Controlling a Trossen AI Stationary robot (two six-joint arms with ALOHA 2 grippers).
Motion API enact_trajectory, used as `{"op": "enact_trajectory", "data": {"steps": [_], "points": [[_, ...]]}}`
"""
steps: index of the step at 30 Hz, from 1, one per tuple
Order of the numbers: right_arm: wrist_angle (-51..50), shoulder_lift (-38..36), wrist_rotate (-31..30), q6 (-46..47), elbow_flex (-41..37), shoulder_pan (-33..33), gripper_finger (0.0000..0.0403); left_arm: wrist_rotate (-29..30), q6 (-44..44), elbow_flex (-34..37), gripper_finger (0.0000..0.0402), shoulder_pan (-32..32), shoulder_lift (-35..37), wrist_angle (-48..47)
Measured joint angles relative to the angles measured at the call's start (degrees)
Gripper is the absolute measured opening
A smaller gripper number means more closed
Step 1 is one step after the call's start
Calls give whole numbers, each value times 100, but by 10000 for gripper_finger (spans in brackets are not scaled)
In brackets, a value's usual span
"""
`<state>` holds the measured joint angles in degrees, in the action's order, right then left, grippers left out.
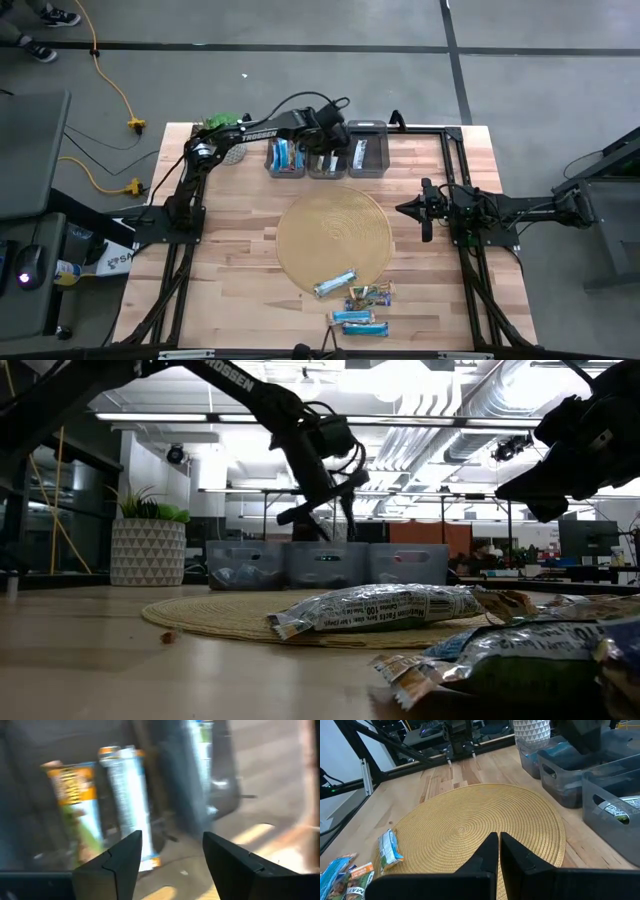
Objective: Pick and place Granola Bars by type
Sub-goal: Put the orange granola bar into the center black bin
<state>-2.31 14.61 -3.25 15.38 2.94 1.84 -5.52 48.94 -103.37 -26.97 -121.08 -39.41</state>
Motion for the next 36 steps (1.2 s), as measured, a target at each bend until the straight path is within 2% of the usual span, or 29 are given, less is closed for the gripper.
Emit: {"op": "enact_trajectory", "data": {"steps": [3,8,21,29,36], "points": [[0,0,-1,0,-1,0,0,-222,-139,0,208,8,75,235],[0,0,0,2,-2,0,0,-228,-601,-6,208,40,449,478],[0,4,-2,0,-2,0,0,-446,-2160,-11,208,259,2059,99],[0,4,-2,0,-2,-2,0,500,-2337,-11,208,1086,2821,-1018],[0,4,-2,1,-4,-1,0,1707,-2317,0,208,2217,2909,-1969]]}}
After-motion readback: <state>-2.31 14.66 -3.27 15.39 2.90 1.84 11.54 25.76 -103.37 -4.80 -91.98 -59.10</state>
